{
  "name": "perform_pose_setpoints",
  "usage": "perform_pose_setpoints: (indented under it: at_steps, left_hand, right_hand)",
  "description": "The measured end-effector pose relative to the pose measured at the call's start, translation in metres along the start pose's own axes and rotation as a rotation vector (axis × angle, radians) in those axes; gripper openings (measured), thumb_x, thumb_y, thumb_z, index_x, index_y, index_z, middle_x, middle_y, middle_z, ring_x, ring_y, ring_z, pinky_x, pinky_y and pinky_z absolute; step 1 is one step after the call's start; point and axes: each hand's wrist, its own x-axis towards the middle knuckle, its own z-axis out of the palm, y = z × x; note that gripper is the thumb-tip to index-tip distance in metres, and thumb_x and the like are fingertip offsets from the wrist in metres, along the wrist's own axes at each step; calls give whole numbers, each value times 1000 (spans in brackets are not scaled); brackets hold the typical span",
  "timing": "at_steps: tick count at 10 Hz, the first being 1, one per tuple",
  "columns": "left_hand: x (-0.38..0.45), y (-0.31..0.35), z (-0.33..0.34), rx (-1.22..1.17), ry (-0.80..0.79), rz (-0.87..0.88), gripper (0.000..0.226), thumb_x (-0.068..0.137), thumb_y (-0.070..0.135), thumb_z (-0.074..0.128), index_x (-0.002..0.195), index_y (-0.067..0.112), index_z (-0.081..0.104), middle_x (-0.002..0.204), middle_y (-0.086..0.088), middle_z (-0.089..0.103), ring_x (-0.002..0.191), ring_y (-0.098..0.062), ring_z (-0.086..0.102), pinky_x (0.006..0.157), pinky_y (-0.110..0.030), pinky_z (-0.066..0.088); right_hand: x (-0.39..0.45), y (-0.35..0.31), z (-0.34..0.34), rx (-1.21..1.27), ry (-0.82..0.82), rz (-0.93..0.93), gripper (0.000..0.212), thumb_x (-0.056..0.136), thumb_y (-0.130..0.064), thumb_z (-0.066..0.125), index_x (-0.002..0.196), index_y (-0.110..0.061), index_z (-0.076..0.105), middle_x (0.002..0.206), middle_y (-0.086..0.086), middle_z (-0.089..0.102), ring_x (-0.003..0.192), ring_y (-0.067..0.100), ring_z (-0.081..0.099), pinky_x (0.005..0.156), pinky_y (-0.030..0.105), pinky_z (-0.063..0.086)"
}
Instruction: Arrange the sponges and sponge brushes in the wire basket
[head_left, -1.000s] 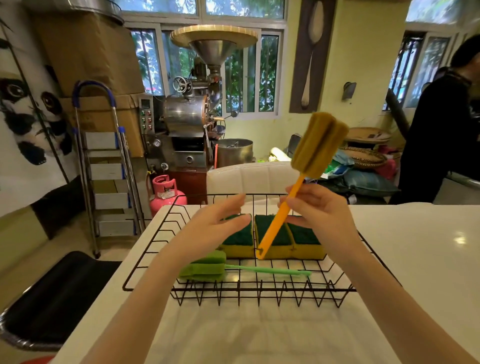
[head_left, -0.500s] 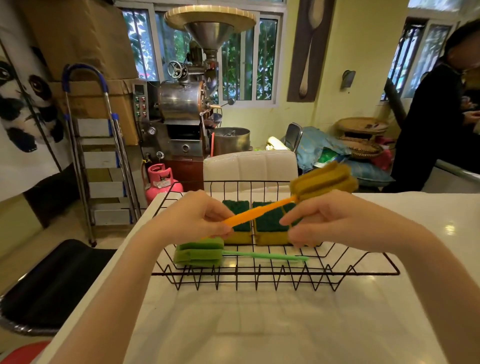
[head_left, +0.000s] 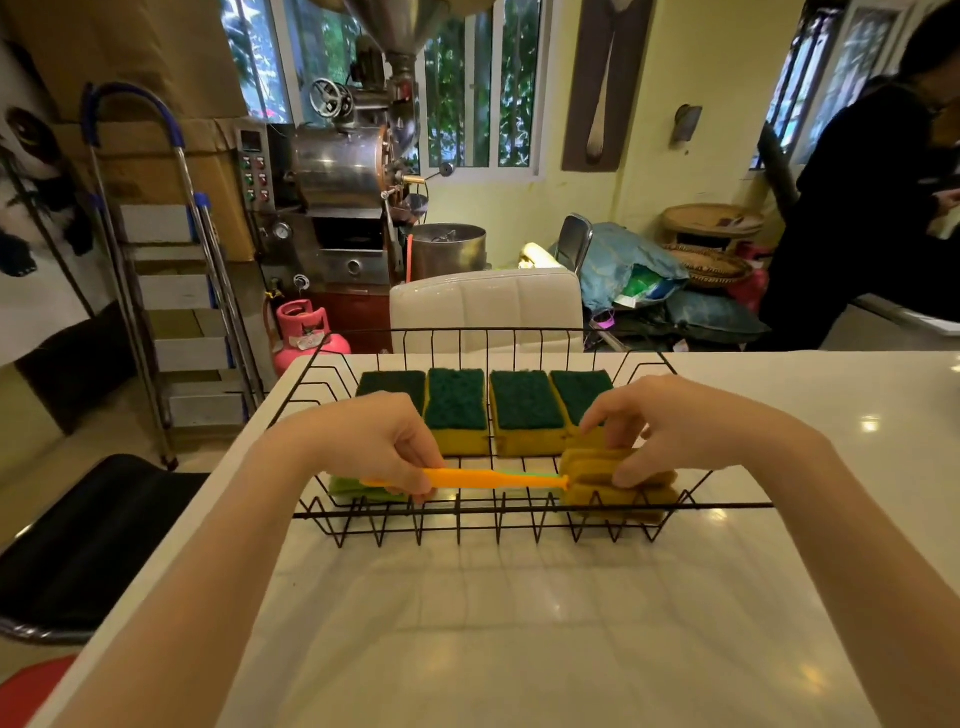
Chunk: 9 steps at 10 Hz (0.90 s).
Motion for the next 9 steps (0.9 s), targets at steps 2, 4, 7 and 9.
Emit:
perform_pose_setpoints:
  at_steps: [2, 4, 7, 9]
  left_hand:
    - [14, 9, 11, 88, 3, -21, 30, 78, 15, 64, 106, 26, 64, 80, 20, 62, 68, 8, 57, 70, -13, 46]
    - [20, 19, 19, 121, -56, -22, 29, 86, 12, 52, 112, 21, 59, 109, 0, 64, 90, -6, 54, 87, -23, 45]
    - [21, 22, 22, 129, -71, -99, 31, 91, 27, 42, 116, 17, 57, 120, -2, 60, 102, -12, 50, 89, -24, 37]
    - [15, 23, 17, 55, 67, -60, 28, 90, 26, 44, 114, 19, 58, 110, 3, 61, 101, -11, 53, 86, -22, 37]
  right_hand:
    - [2, -1, 6, -44, -38, 21, 28, 65, -26, 76, 76, -39, 53, 82, -11, 59, 76, 4, 55, 59, 19, 40]
    - [8, -7, 13, -66, -37, 15, 26, 66, -25, 76, 75, -36, 54, 79, -8, 58, 77, 10, 55, 58, 21, 39]
    - [10, -8, 18, -38, -56, 66, 22, 70, -24, 73, 87, -29, 60, 84, -11, 57, 79, 7, 54, 60, 15, 39]
    - [-20, -15, -14, -38, 123, 60, 48, 70, -35, 71, 115, -33, 53, 111, -12, 55, 98, 6, 50, 78, 21, 38]
